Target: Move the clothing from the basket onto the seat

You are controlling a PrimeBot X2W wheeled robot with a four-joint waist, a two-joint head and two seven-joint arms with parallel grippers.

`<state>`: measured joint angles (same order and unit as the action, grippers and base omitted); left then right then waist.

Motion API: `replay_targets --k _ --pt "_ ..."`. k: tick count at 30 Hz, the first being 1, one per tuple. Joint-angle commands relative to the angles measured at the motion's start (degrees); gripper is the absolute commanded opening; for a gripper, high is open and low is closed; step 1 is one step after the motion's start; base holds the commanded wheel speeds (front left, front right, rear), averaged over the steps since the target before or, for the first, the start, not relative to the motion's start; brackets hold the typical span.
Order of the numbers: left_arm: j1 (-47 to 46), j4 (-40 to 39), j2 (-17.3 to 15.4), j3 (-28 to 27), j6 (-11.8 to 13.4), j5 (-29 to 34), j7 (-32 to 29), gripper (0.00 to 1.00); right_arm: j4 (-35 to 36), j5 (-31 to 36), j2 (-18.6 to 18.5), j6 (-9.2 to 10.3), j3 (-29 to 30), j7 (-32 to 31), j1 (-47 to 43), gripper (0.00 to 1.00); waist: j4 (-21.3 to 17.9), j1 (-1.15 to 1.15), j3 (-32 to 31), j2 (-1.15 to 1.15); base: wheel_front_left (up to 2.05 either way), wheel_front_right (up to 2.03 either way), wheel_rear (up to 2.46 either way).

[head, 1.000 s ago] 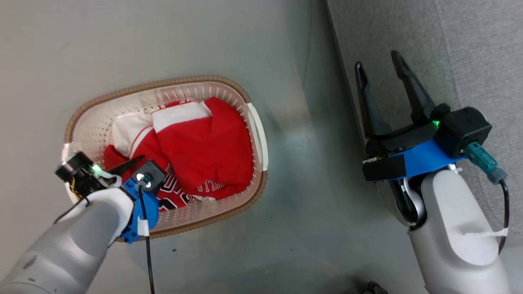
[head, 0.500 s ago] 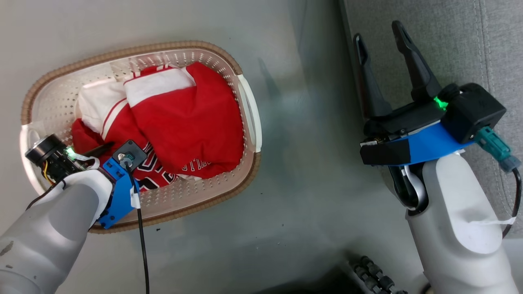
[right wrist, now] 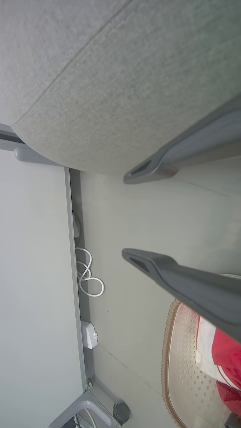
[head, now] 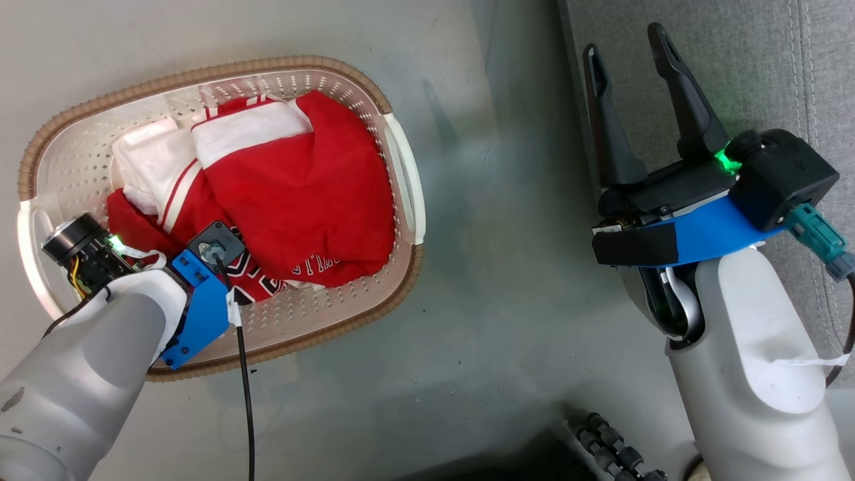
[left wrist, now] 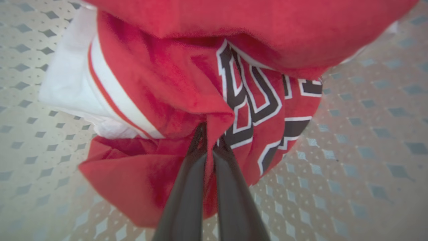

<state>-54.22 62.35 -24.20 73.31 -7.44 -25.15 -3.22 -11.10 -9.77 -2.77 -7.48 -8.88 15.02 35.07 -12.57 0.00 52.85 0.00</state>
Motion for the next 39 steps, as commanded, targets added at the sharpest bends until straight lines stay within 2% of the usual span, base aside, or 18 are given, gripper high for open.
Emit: replay_targets --k 1,8,20,39 --pt "-0.55 -0.20 -0.04 0.19 -0.05 -0.06 -0.12 0.00 -0.08 -0.41 -0.20 -0.03 0.06 0.24 0.82 1.00 0.04 0.00 -0.19 0.00 0.00 0.00 0.00" --pt "-0.24 -0.83 0.93 0.20 -0.05 -0.74 0.53 0.00 -0.57 0.30 -0.21 -0.03 0.39 0.24 0.58 1.00 0.77 0.00 -2.04 0.00 0.00 0.00 0.00" --pt "1.84 -3.17 5.89 0.20 -0.05 -6.26 5.18 0.00 -2.27 2.75 -0.21 -0.03 1.65 0.24 -2.14 1.00 4.24 0.00 -9.22 0.00 0.00 0.00 0.00" --pt "5.07 -9.21 12.56 0.19 -0.05 -14.27 17.61 0.00 -5.60 6.92 -0.22 -0.03 4.60 0.24 -8.56 1.00 11.13 0.00 -24.34 0.00 0.00 0.00 0.00"
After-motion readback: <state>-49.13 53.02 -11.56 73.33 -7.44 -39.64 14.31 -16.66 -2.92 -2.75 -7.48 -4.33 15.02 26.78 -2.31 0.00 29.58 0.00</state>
